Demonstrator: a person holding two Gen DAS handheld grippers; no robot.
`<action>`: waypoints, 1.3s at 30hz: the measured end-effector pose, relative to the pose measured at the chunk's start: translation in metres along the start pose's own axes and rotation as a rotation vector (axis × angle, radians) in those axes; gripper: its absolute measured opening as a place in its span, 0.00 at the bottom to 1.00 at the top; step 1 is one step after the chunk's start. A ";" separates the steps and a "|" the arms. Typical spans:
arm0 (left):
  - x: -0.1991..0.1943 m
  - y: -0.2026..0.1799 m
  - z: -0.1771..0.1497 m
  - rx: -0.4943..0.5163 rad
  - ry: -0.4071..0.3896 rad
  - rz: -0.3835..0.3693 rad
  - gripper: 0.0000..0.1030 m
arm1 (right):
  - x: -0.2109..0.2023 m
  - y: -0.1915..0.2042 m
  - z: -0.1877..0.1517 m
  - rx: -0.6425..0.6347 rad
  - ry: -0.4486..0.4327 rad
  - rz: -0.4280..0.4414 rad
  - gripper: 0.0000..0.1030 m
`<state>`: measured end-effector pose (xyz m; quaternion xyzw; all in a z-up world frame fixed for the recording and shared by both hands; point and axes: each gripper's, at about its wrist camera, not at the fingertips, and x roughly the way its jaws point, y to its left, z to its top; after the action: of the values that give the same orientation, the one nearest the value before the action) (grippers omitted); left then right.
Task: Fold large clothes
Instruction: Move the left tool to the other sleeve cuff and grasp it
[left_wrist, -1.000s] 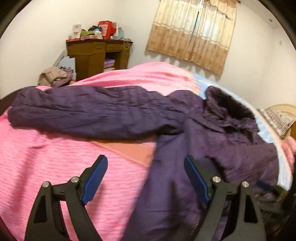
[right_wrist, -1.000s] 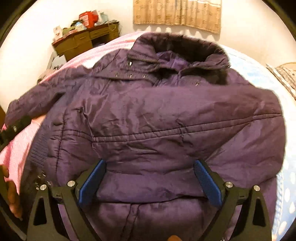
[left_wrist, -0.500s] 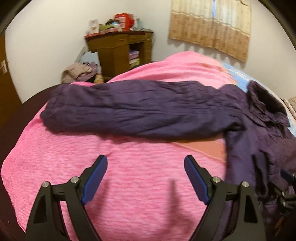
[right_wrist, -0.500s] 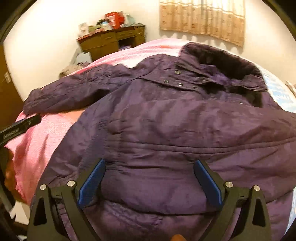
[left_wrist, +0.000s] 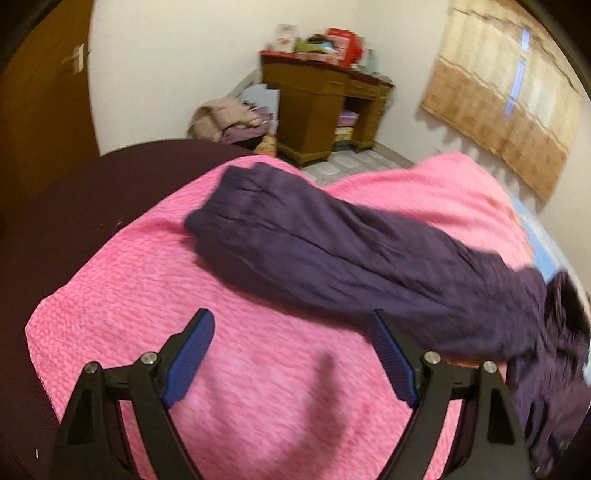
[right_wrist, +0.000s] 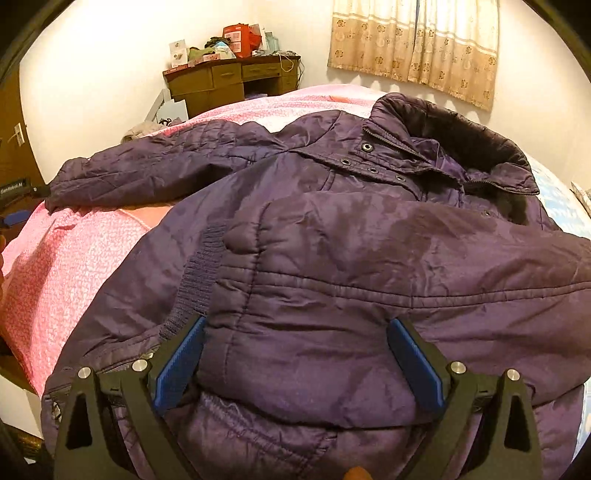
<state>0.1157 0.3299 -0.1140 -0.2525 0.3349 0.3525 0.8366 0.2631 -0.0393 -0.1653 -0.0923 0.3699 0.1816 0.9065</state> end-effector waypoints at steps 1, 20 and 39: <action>0.002 0.009 0.006 -0.031 0.002 -0.005 0.85 | 0.000 0.001 0.000 -0.001 -0.003 -0.004 0.95; 0.037 0.053 0.026 -0.336 0.060 -0.152 0.77 | -0.002 0.002 -0.004 -0.004 -0.035 -0.019 0.95; 0.025 0.064 0.035 -0.274 -0.061 -0.211 0.22 | -0.005 0.004 -0.006 0.004 -0.057 -0.025 0.95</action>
<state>0.0936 0.4028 -0.1218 -0.3870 0.2298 0.3127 0.8365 0.2546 -0.0390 -0.1661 -0.0898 0.3432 0.1719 0.9190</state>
